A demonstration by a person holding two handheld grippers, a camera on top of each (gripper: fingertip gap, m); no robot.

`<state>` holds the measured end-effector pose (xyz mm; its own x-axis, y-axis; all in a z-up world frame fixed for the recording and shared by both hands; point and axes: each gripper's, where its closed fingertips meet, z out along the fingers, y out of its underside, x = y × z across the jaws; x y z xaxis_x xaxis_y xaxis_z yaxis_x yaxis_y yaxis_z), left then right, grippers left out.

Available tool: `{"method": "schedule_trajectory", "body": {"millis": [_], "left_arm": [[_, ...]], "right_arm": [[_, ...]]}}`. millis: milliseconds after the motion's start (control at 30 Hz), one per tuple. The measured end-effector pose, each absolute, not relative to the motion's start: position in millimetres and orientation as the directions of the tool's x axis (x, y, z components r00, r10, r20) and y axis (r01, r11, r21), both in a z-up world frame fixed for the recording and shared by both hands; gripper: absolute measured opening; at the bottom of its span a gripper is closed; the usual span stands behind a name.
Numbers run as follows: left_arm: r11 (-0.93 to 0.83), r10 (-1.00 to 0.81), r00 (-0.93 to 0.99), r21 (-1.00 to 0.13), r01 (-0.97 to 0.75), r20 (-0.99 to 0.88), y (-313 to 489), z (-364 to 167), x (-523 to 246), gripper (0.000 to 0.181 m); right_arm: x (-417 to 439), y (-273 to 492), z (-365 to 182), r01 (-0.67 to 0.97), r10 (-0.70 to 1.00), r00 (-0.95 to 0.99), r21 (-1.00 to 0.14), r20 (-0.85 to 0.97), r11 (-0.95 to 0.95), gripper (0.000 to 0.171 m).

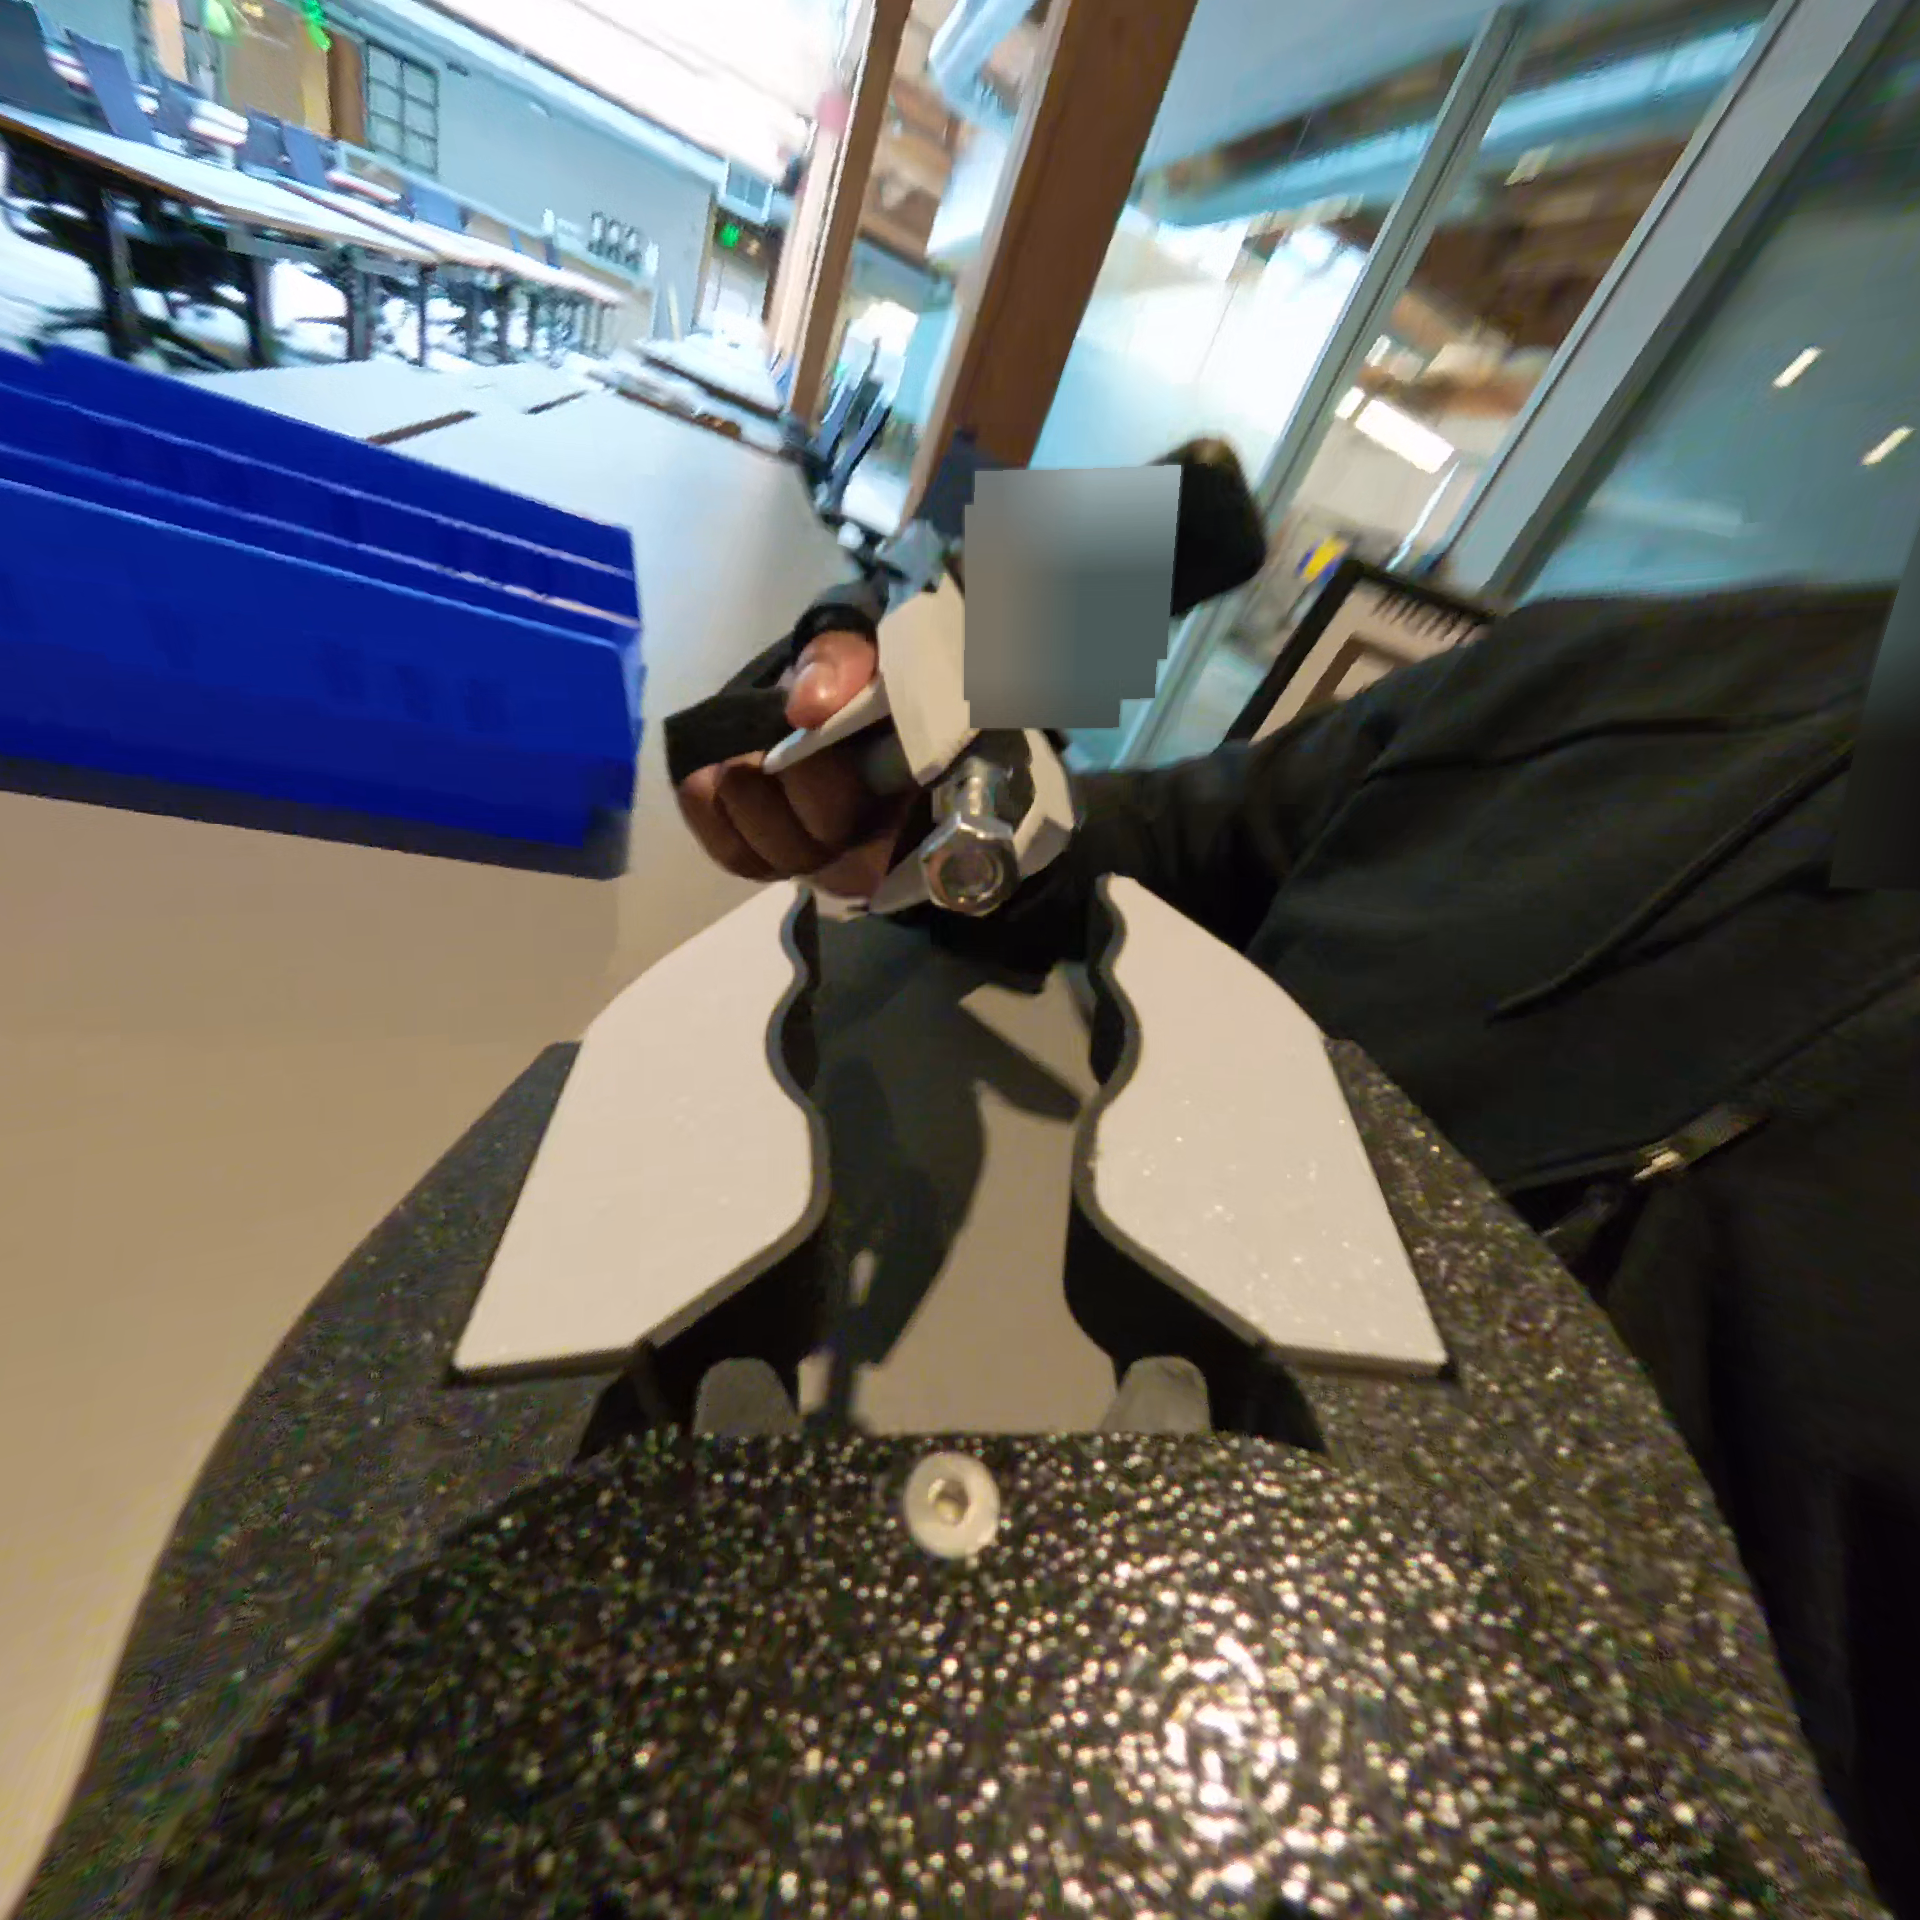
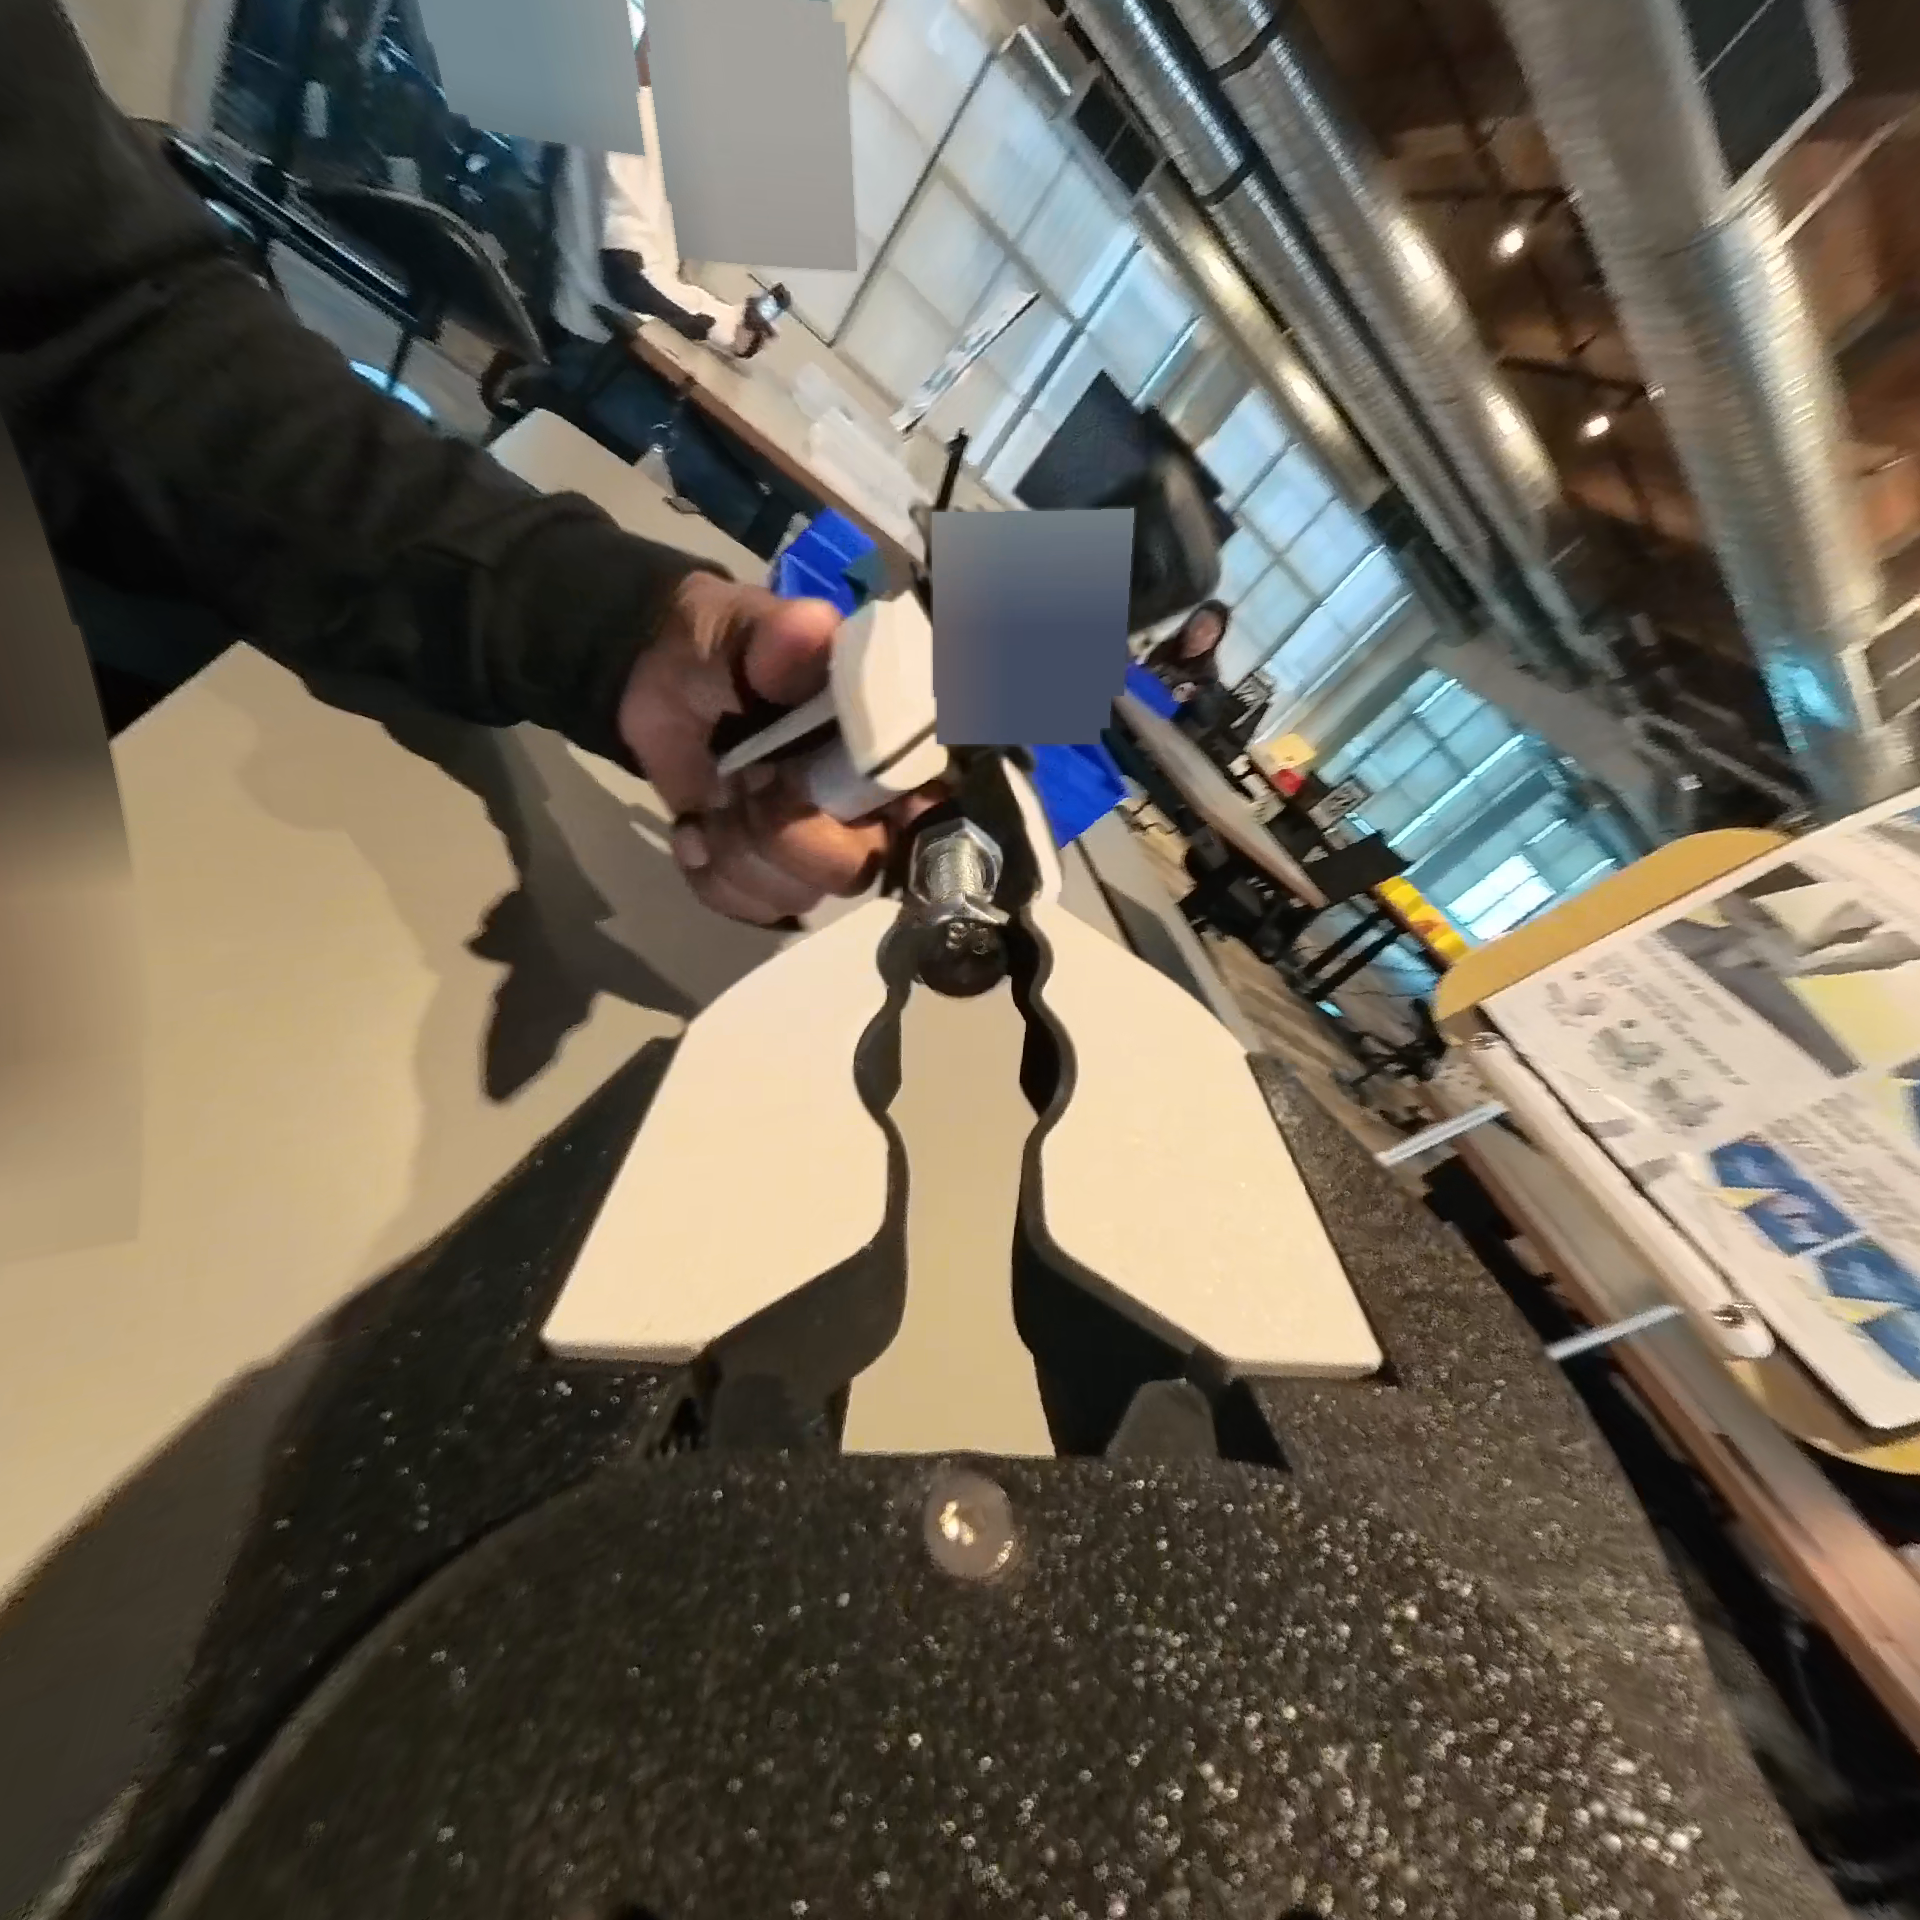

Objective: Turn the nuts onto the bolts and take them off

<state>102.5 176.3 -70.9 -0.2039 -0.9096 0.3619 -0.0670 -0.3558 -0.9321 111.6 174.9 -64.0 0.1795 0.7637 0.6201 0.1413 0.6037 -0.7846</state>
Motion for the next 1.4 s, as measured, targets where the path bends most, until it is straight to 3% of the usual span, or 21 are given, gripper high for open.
{"method": "schedule_trajectory", "body": {"millis": [167, 333, 433, 567, 667, 767, 800, 867, 933, 1033, 1167, 1267, 1400], "left_arm": [[-0.632, -0.726, -0.358, -0.775, 0.011, 0.587, 181.4, -57.4, 97.7, 0.045], [-0.599, -0.738, -0.340, -0.798, -0.069, 0.583, 171.0, -70.9, 107.9, 0.045], [-0.538, -0.785, -0.328, -0.841, -0.061, 0.526, 167.6, -70.4, 110.5, 0.024], [-0.264, -0.944, -0.193, -0.963, -0.046, 0.268, 170.6, -73.3, 111.2, 0.017], [0.145, -0.989, -0.016, -0.988, -0.061, -0.145, 172.7, -66.0, 110.6, 0.017], [0.603, -0.756, 0.148, -0.766, -0.224, -0.638, 179.2, -66.0, 107.2, 0.018], [0.677, -0.660, 0.190, -0.685, -0.269, -0.727, 182.9, -65.0, 106.2, 0.018], [0.715, -0.610, 0.212, -0.646, -0.267, -0.763, 181.7, -63.2, 107.9, 0.029], [0.673, -0.667, 0.222, -0.703, -0.230, -0.711, 181.9, -60.2, 108.4, 0.045], [0.543, -0.810, 0.187, -0.831, -0.117, -0.556, 179.4, -54.5, 105.7, 0.049], [0.124, -0.992, 0.027, -0.992, 0.026, -0.123, 180.2, -50.5, 103.0, 0.047], [-0.153, -0.985, -0.093, -0.986, 0.068, 0.147, 183.4, -50.1, 100.7, 0.043], [-0.154, -0.981, -0.118, -0.988, -0.004, 0.153, 178.5, -64.1, 106.2, 0.030]], "right_arm": [[109.8, 174.8, -64.9, 0.188, 0.702, 0.194, -0.728, 0.686, 0.660, 0.018], [108.5, 175.0, -67.2, 0.205, 0.688, 0.190, -0.714, 0.700, 0.670, 0.018], [108.0, 175.5, -68.1, 0.212, 0.686, 0.190, -0.712, 0.702, 0.670, 0.018], [106.8, 175.4, -68.0, 0.199, 0.710, 0.196, -0.737, 0.676, 0.646, 0.018], [105.8, 176.4, -66.1, 0.141, 0.791, 0.197, -0.815, 0.579, 0.562, 0.018], [103.2, 173.1, -62.7, 0.025, 0.899, 0.157, -0.911, 0.409, 0.411, 0.018], [102.6, 174.2, -61.8, -0.007, 0.927, 0.146, -0.937, 0.345, 0.350, 0.018], [101.6, 175.2, -61.7, -0.051, 0.954, 0.122, -0.958, 0.273, 0.281, 0.018], [102.0, 175.6, -61.9, -0.066, 0.961, 0.114, -0.963, 0.253, 0.261, 0.018], [105.4, 175.7, -58.0, -0.077, 0.955, 0.124, -0.956, 0.271, 0.281, 0.018], [109.2, 177.4, -55.9, -0.045, 0.925, 0.160, -0.934, 0.343, 0.354, 0.018], [109.8, 179.1, -57.3, -0.007, 0.900, 0.181, -0.915, 0.397, 0.404, 0.018], [106.3, 179.4, -64.0, 0.046, 0.879, 0.178, -0.896, 0.442, 0.441, 0.018]]}}
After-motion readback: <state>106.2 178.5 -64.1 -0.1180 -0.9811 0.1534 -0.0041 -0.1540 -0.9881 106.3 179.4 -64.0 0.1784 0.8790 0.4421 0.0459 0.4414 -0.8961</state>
